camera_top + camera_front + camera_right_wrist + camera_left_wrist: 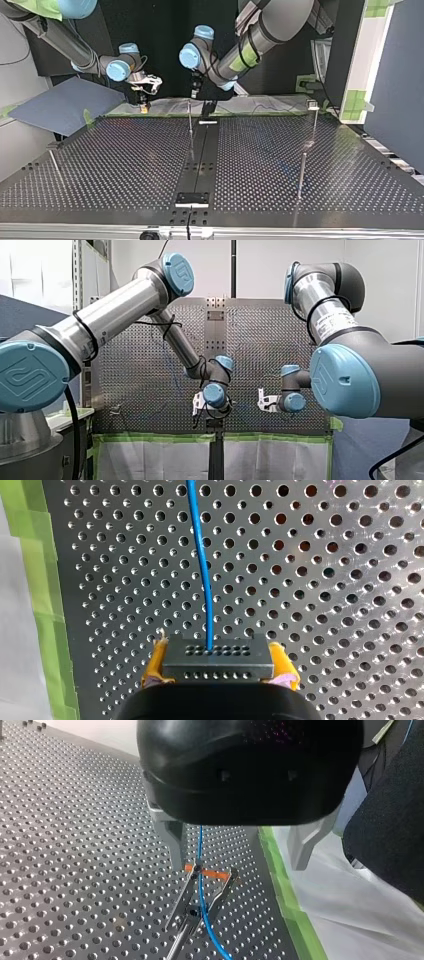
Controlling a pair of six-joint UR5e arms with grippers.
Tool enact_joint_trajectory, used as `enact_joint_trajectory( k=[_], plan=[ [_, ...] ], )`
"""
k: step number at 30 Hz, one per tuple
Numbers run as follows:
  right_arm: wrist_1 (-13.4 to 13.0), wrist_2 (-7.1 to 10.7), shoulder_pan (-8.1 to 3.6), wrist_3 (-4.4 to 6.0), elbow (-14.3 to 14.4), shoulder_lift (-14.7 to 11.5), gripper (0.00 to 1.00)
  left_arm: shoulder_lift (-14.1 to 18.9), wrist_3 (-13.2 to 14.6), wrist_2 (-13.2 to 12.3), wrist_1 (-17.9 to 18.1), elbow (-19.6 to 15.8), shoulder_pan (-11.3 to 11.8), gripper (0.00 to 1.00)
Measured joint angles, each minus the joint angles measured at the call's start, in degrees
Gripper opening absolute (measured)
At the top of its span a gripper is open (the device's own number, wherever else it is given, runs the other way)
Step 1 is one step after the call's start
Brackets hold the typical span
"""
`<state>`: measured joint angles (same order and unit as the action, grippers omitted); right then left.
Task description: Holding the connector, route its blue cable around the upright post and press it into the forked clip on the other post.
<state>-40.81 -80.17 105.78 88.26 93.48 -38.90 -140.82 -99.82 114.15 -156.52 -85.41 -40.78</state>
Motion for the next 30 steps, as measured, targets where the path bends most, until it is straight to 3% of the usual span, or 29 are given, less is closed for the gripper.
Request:
enact_joint_trajectory(
  k=[6,13,21,30],
  plan=[
    [-0.05,0.0,0.0,0.0,-0.01,0.0,0.0,1.43,1.53,1.54,0.16,-1.33,-1.76,1.0],
    [-0.11,0.0,-0.16,0.03,0.0,0.0,0.0,5.43,2.2,2.63,3.92,-5.31,-3.61,1.0],
    [0.19,0.0,-0.18,0.04,0.0,0.0,0.0,10.15,1.5,2.67,7.97,-10.03,-3.76,1.0],
    [0.22,0.0,-0.18,1.38,0.0,0.03,0.0,15.63,0.33,2.56,9.09,-15.51,-3.03,1.0]
  ],
)
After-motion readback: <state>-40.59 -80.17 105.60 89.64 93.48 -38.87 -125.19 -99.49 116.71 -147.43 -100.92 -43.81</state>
